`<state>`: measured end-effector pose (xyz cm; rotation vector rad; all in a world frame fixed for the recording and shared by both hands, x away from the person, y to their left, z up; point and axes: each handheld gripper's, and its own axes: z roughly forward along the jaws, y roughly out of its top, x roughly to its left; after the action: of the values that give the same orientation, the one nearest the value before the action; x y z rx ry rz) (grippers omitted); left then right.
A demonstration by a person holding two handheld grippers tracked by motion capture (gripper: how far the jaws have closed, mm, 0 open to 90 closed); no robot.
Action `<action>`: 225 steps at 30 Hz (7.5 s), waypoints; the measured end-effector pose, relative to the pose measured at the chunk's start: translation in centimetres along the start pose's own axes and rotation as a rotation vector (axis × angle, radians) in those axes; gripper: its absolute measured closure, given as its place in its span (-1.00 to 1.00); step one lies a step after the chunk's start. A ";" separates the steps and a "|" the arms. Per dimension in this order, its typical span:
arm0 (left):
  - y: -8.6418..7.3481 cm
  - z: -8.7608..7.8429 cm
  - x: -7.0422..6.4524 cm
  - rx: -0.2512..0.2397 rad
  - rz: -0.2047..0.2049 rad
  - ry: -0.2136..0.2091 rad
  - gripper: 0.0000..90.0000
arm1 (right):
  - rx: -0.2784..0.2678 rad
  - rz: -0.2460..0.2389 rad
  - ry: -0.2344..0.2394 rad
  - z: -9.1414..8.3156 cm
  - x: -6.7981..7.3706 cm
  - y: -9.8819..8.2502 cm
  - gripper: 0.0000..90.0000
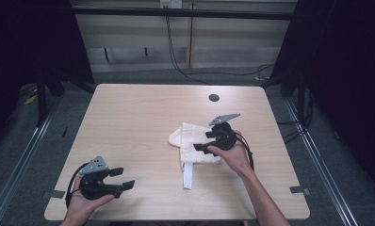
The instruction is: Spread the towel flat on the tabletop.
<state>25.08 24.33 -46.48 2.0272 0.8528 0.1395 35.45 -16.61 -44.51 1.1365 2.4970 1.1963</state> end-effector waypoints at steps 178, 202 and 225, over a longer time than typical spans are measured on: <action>2.4 12.0 -8.4 0.211 0.286 -0.334 0.33 | -0.096 -0.022 -0.004 -5.1 2.9 -5.1 0.91; 1.4 11.6 -9.0 0.180 0.316 -0.319 0.91 | -0.097 0.016 -0.010 -5.2 2.1 -5.4 0.91; 4.9 4.5 -3.0 -0.111 0.071 -0.338 0.92 | -0.183 0.053 -0.026 -7.5 1.7 -4.4 0.92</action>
<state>27.16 17.59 -44.58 1.9062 0.5489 -0.1130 28.59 -21.75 -42.30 1.1686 2.2966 1.3815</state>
